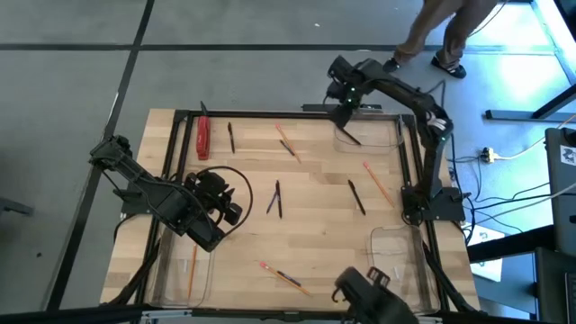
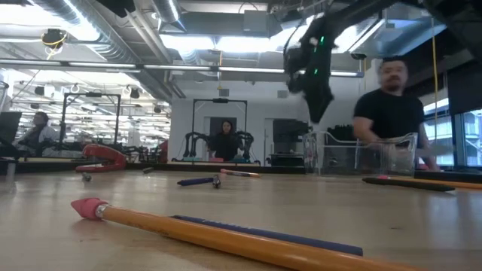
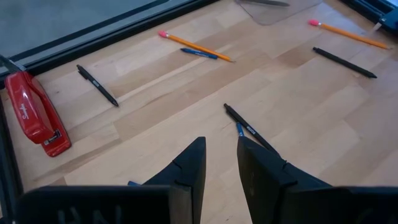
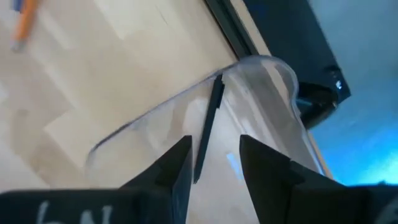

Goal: Sort crayons/erasers/pens/pencils in bins
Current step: Put the blue crayon into the bottom right transparent bin

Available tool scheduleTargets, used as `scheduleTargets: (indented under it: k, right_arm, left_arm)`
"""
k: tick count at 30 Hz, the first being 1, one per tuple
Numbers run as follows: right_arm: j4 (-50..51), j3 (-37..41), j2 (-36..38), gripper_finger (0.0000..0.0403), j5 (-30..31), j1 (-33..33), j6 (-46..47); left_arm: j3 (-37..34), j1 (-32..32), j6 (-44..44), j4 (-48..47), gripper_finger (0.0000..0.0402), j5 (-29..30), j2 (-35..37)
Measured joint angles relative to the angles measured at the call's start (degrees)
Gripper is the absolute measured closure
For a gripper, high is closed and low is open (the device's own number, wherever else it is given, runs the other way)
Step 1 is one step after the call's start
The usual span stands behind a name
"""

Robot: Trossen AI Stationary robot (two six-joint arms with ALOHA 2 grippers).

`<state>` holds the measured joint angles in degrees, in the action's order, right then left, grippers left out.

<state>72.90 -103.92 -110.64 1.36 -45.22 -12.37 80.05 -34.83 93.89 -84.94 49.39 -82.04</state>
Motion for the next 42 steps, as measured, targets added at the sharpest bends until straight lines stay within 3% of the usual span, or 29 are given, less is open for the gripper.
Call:
scheduleTargets:
  k: [8, 19, 23, 28, 36, 42]
  right_arm:
    - [7.01, 0.16, 11.18, 0.0267, 0.02, 4.57, 3.48]
    - [8.62, 0.18, 23.56, 0.0267, -0.14, 13.69, 12.27]
    - [10.13, 0.18, 25.39, 0.0267, -0.13, 17.03, 12.59]
    - [14.99, 0.27, 24.98, 0.0267, -0.13, 20.13, 21.6]
    - [16.51, 0.32, 24.78, 0.0267, -0.01, 25.02, 26.03]
    - [15.35, 8.62, 25.32, 0.0267, -0.04, 27.62, 28.78]
  left_arm:
    - [0.0, 0.0, 0.0, 1.31, 0.0317, -0.32, 0.0]
    - [-0.01, 0.04, -1.39, 1.46, 0.0317, -0.42, -0.02]
    - [0.0, 0.52, -1.39, 1.5, 0.0317, -0.42, -0.02]
    - [0.0, 1.62, -1.38, 1.69, 0.0317, -0.85, -0.02]
    - [-0.02, 3.83, -1.49, 1.91, 0.0317, -8.86, -0.02]
    - [-0.02, 3.82, -1.51, 2.29, 0.0317, -8.44, -0.02]
